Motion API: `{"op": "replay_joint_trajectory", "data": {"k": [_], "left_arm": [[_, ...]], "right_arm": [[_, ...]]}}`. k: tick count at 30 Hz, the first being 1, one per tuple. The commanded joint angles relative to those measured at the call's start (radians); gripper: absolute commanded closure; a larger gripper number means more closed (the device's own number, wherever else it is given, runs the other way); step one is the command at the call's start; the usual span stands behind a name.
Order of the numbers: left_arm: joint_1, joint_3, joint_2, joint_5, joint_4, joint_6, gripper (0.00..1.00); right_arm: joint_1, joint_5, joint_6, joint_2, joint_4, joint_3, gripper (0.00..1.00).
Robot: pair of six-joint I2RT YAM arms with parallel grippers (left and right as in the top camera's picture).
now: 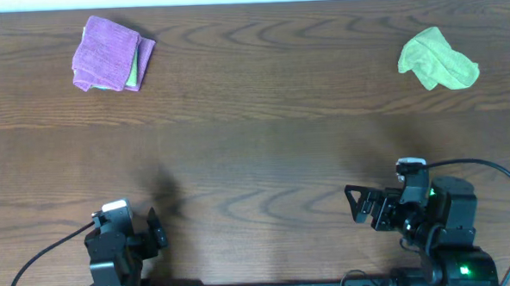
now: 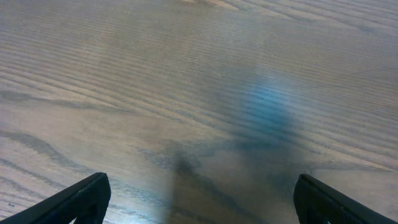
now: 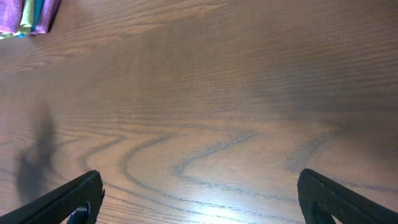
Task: Fold the cloth
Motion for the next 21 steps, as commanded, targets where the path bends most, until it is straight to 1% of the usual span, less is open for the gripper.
{"op": "replay_joint_trajectory", "data": {"k": [1,4,7,12,14,18,21], "left_arm": [[-0.006,-0.035,-0.008,-0.018,-0.045,0.011,0.05],[-0.006,-0.035,-0.008,-0.018,-0.045,0.011,0.05],[-0.006,-0.035,-0.008,-0.018,-0.045,0.011,0.05],[-0.006,-0.035,-0.008,-0.018,-0.045,0.011,0.05],[-0.006,-0.035,-0.008,-0.018,-0.045,0.011,0.05],[-0.006,-0.035,-0.008,-0.018,-0.045,0.011,0.05],[-0.006,-0.035,-0.008,-0.018,-0.045,0.011,0.05]], "right_arm": [[-0.007,-0.006,0.008,-0.005,-0.002,-0.001,0.01],[-0.006,-0.001,0.007,-0.008,0.015,-0.001,0.01],[-0.003,0.153,-0.011,-0.022,0.029,-0.006,0.01],[0.033,0.257,-0.198,-0.071,0.11,-0.051,0.01],[0.062,0.315,-0.246,-0.113,0.144,-0.087,0.01],[0.097,0.426,-0.251,-0.231,0.15,-0.171,0.01],[0.098,0.442,-0.26,-0.32,0.149,-0.229,0.01]]}}
